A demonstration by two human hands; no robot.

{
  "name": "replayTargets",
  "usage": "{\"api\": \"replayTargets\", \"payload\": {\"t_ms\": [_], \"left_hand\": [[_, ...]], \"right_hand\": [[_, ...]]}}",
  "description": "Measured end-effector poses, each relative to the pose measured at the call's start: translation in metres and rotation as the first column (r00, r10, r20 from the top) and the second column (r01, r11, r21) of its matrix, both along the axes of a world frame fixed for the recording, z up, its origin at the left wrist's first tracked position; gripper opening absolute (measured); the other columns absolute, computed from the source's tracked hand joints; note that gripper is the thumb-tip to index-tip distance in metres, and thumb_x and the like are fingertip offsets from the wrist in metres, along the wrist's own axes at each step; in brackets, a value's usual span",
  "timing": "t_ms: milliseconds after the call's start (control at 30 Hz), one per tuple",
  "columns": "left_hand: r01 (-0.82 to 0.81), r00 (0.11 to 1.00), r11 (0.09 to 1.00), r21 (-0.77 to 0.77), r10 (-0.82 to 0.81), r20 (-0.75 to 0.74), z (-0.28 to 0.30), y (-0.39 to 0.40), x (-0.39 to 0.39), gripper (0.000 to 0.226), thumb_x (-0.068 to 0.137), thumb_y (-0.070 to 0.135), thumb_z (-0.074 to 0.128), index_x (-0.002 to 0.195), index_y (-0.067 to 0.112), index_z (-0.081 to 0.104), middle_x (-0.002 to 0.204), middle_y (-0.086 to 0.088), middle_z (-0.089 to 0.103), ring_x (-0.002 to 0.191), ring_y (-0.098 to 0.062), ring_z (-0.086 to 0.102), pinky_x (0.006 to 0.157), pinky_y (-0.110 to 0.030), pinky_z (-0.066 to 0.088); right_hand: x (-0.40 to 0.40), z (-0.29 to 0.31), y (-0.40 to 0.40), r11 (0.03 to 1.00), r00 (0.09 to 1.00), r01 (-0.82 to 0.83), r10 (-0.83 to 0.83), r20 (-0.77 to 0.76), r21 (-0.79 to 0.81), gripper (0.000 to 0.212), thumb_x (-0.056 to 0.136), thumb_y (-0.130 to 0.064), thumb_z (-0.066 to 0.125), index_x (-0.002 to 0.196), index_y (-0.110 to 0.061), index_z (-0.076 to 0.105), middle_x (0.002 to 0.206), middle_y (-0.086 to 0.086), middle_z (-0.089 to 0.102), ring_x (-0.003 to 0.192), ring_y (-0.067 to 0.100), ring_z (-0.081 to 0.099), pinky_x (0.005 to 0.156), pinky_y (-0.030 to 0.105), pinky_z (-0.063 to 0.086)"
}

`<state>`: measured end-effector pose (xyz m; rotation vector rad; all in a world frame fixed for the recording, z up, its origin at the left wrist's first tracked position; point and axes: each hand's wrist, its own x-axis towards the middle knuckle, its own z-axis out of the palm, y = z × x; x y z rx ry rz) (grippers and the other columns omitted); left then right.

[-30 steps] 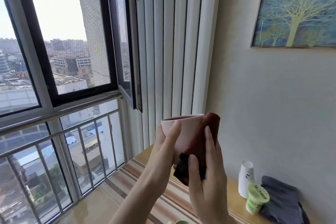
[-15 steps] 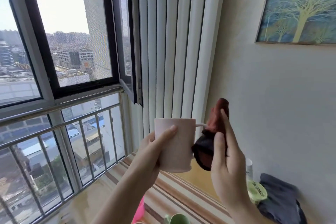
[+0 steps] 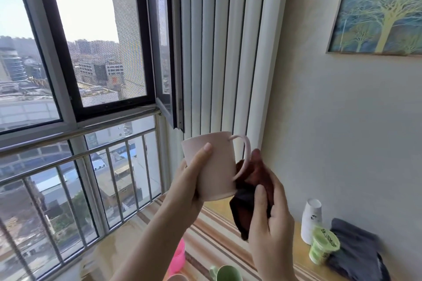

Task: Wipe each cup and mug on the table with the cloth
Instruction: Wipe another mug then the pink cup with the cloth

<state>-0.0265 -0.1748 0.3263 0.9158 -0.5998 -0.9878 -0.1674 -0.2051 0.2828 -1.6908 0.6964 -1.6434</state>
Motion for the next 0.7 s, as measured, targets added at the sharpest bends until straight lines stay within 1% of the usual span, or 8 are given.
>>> {"api": "replayTargets", "payload": {"t_ms": [67,133,233,333,433,533,600,700], "left_hand": [[0.044,0.999,0.999,0.015,-0.044,0.006,0.0,0.003,0.001,0.061,0.064,0.046,0.08,0.116,0.015,0.072,0.106,-0.014,0.079,0.092,-0.026,0.077,0.077,-0.045,0.063],[0.142,0.989,0.99,0.006,-0.142,0.047,-0.001,0.005,0.0,0.034,0.072,0.041,0.068,0.094,0.019,0.083,0.095,-0.008,0.081,0.086,-0.021,0.078,0.08,-0.044,0.063],[0.2,0.977,0.98,0.006,-0.2,0.072,0.001,0.006,-0.005,0.04,0.074,0.041,0.062,0.102,0.016,0.077,0.095,-0.007,0.081,0.086,-0.019,0.078,0.081,-0.043,0.06],[0.221,0.974,0.975,-0.013,-0.221,0.05,0.003,0.006,-0.005,0.043,0.076,0.042,0.061,0.107,0.015,0.075,0.098,-0.009,0.081,0.087,-0.019,0.078,0.079,-0.041,0.06],[0.213,0.977,0.974,-0.074,-0.214,-0.008,-0.001,0.006,0.001,0.054,0.069,0.046,0.07,0.113,0.015,0.075,0.108,-0.013,0.077,0.096,-0.026,0.074,0.091,-0.051,0.055],[0.178,0.983,0.977,-0.116,-0.183,-0.027,-0.001,0.005,0.006,0.058,0.071,0.044,0.07,0.12,0.015,0.068,0.11,-0.012,0.077,0.1,-0.026,0.074,0.099,-0.054,0.05],[0.134,0.989,0.978,-0.161,-0.143,-0.046,0.001,0.003,0.009,0.048,0.079,0.035,0.068,0.123,0.015,0.065,0.11,-0.01,0.078,0.102,-0.024,0.074,0.098,-0.053,0.053],[0.059,0.994,0.974,-0.219,-0.077,-0.076,0.003,-0.003,0.013,0.056,0.08,0.026,0.073,0.132,0.01,0.061,0.116,-0.014,0.074,0.108,-0.027,0.072,0.094,-0.049,0.058]], "right_hand": [[-0.006,0.011,-0.008,0.991,0.989,-0.104,0.094,0.112,0.085,0.032,0.104,-0.029,0.04,0.132,-0.041,0.051,0.128,-0.028,0.061,0.119,-0.009,0.057,0.092,0.005,0.042],[-0.007,0.022,-0.014,0.959,0.956,-0.26,0.239,0.172,0.111,0.04,0.102,-0.026,0.033,0.137,-0.032,0.05,0.135,-0.02,0.06,0.126,0.002,0.055,0.105,0.023,0.044],[-0.002,0.03,-0.014,0.882,0.886,-0.454,0.431,0.173,0.125,0.04,0.105,-0.031,0.03,0.137,-0.029,0.053,0.142,-0.013,0.055,0.13,0.008,0.052,0.108,0.031,0.044],[0.004,0.025,-0.011,0.849,0.869,-0.494,0.475,0.139,0.189,0.042,0.097,-0.048,0.037,0.131,-0.035,0.057,0.126,-0.001,0.057,0.097,0.01,0.058,0.08,0.016,0.053],[0.007,0.014,-0.005,0.88,0.901,-0.433,0.427,0.071,0.198,0.062,0.085,-0.071,0.043,0.135,-0.035,0.053,0.105,-0.005,0.058,0.084,0.007,0.052,0.078,0.031,0.048],[0.003,0.004,-0.004,0.928,0.946,-0.32,0.322,0.02,0.192,0.058,0.09,-0.063,0.041,0.132,-0.027,0.059,0.118,-0.003,0.071,0.109,0.009,0.064,0.093,0.021,0.049],[-0.003,0.001,-0.006,0.926,0.953,-0.302,0.295,0.064,0.226,0.04,0.099,-0.048,0.039,0.127,-0.03,0.061,0.124,-0.011,0.07,0.121,0.004,0.059,0.103,0.016,0.043],[-0.005,-0.002,-0.008,0.898,0.936,-0.352,0.339,0.096,0.264,0.046,0.095,-0.039,0.035,0.137,-0.032,0.053,0.138,-0.022,0.058,0.132,-0.003,0.048,0.113,0.022,0.035]]}}
